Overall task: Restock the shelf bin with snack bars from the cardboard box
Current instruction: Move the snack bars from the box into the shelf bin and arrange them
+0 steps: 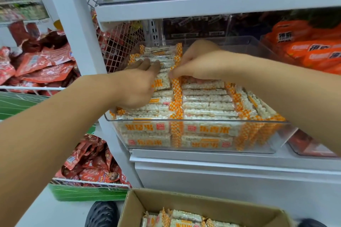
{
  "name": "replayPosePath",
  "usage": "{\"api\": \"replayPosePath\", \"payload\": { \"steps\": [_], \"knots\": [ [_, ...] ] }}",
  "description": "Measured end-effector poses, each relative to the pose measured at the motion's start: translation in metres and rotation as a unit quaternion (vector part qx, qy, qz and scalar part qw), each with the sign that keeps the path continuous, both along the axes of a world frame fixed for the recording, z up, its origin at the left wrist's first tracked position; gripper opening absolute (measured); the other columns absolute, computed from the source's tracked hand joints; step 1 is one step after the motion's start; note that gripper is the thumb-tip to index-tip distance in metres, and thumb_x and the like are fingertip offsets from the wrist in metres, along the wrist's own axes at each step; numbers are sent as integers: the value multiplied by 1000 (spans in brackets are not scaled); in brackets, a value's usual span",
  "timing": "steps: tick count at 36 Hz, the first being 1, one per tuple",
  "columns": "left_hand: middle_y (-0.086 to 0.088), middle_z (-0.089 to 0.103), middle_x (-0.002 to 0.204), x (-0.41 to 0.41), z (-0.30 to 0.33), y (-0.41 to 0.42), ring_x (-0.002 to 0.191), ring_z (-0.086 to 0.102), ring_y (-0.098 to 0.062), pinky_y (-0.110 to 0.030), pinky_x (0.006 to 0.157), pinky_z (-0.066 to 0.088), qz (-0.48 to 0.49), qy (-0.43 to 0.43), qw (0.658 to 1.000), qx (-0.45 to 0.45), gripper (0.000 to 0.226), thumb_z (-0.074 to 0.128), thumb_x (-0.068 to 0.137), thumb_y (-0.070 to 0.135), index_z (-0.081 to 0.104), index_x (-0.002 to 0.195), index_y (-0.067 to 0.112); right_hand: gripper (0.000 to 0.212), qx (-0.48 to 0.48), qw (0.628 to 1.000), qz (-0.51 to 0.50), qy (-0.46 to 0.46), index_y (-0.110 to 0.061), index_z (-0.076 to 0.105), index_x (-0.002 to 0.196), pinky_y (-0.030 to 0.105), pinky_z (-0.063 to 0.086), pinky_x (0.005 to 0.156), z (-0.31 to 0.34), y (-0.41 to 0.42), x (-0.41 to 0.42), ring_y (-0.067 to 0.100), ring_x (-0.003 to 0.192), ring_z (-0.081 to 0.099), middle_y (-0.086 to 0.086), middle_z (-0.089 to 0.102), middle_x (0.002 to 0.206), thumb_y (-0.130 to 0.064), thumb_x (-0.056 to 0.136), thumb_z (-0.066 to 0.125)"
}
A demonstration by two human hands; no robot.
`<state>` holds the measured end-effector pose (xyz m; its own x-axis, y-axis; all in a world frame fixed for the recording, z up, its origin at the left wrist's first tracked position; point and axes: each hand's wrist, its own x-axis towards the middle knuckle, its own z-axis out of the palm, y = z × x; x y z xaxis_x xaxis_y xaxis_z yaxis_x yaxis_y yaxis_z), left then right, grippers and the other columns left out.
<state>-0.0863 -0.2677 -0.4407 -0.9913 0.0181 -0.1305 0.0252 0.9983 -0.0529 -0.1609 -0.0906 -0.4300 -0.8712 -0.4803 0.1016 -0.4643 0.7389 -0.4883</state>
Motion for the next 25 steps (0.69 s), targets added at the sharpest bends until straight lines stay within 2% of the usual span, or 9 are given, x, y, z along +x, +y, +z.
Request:
{"api": "replayPosePath", "payload": {
  "steps": [3,6,9,12,15,17,20,22,25],
  "knots": [
    [-6,-16,165,0,1,1,152,-14,-23,-44,123,-1,4,0,999,36,67,29,106,43,-9,157,24,61,-52,998,22,37,-28,60,123,27,48,81,-7,-1,-1,14,110,62,-6,64,118,-54,72,81],
    [-5,-8,166,-2,0,1,152,-10,-22,-46,124,1,0,23,998,59,63,22,105,48,-1,158,24,83,-42,994,96,42,-32,25,156,24,22,114,-9,-4,6,14,149,21,-4,22,164,-55,87,66],
    [-4,-5,166,-3,-2,1,153,-7,-21,-47,124,2,-3,30,998,59,61,19,104,49,0,158,27,68,57,990,131,3,-13,22,158,21,10,116,-11,-10,8,19,153,8,8,11,167,-50,104,39],
    [-5,-4,166,-3,-2,2,153,-6,-22,-45,124,2,-6,27,997,69,60,21,105,46,0,158,28,67,132,981,144,-2,-13,15,160,28,-1,120,-13,-10,7,17,154,-4,5,2,168,-51,106,25],
    [-6,-3,166,-3,0,2,153,-4,-23,-43,124,4,-11,24,997,77,58,23,106,43,2,158,29,62,102,982,156,-19,-18,21,158,22,2,115,-13,-8,1,15,153,2,2,9,167,-49,106,27],
    [-9,4,166,-4,2,1,152,8,-26,-38,121,15,-10,25,996,85,57,27,106,41,9,158,26,60,79,984,158,-29,-21,21,159,15,5,107,-14,-5,-2,12,152,6,-2,11,167,-48,106,31],
    [-17,24,161,-4,2,1,145,28,-31,-26,103,31,-9,57,994,94,57,33,106,36,18,157,15,57,24,984,174,-37,-22,18,159,1,10,95,-15,6,-1,0,146,16,-11,18,162,-37,107,38],
    [-16,18,163,-2,-2,-2,150,18,-30,-31,115,24,-28,83,992,94,60,35,106,36,15,157,13,55,11,982,187,-25,-21,20,158,-9,10,89,-13,14,1,-15,130,19,-20,21,151,-32,107,40],
    [-18,31,157,-1,-7,-8,147,24,-32,-41,116,29,-72,135,984,89,58,39,101,41,31,150,10,63,44,983,180,18,-24,16,160,5,2,107,-9,22,4,-1,148,8,-11,10,165,-43,105,40]
  ]
}}
